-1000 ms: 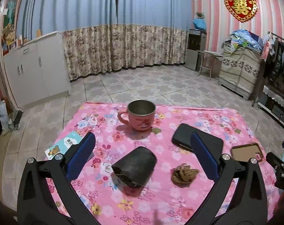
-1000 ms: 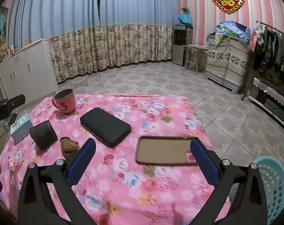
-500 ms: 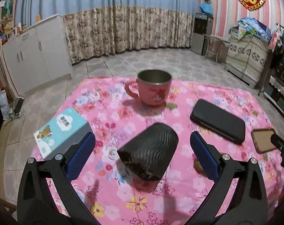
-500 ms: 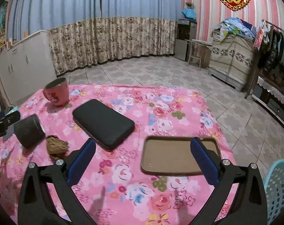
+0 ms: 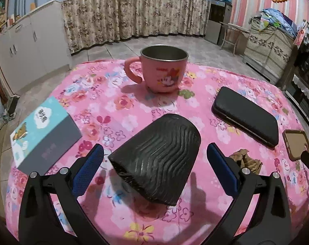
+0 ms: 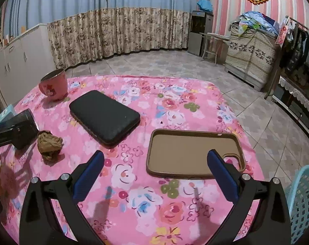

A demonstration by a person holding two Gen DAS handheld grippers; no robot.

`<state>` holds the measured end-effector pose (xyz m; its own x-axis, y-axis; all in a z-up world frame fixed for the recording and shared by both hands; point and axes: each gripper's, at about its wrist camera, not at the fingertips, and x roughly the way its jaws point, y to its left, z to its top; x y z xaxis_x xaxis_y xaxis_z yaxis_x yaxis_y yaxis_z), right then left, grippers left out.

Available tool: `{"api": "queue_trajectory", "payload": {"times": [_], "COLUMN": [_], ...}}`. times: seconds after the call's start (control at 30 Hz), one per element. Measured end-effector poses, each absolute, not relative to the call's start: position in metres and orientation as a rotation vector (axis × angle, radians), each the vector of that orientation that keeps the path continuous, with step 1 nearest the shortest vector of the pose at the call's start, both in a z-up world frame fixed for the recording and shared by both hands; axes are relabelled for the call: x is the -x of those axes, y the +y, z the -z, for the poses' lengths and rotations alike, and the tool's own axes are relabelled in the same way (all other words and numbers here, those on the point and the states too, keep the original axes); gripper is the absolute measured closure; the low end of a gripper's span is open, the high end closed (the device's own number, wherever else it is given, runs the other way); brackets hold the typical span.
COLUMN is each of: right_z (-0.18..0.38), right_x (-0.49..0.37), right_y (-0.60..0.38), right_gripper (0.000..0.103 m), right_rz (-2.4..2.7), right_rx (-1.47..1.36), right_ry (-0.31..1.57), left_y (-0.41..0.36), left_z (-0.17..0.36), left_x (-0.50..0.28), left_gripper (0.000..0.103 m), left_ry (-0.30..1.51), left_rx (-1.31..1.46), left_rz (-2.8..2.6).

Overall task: Collect trash
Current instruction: 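Lower the left tool onto the black woven cup and close on it, then grasp the brown crumpled paper with the right tool while the left holds the cup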

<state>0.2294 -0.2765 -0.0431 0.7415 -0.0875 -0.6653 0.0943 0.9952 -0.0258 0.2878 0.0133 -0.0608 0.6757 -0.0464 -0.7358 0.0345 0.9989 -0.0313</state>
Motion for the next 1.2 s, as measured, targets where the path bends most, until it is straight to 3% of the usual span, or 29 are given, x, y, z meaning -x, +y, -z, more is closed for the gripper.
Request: {"api": "queue_trajectory", "payload": {"times": [0.13, 1.2], "right_z": [0.047, 0.062], "right_x": [-0.231, -0.26], "right_y": [-0.27, -0.125], "right_gripper": [0.005, 0.005], "right_rz": [0.091, -0.079], "right_rx": [0.0, 0.14], "right_ry": [0.735, 0.803], "left_y": [0.01, 0.105], "left_z": [0.062, 0.019], "left_x": [-0.288, -0.266], "left_gripper": [0.013, 0.014], "left_ry": [0.824, 0.749], "left_rx": [-0.004, 0.144], "left_rz": [0.073, -0.088]}}
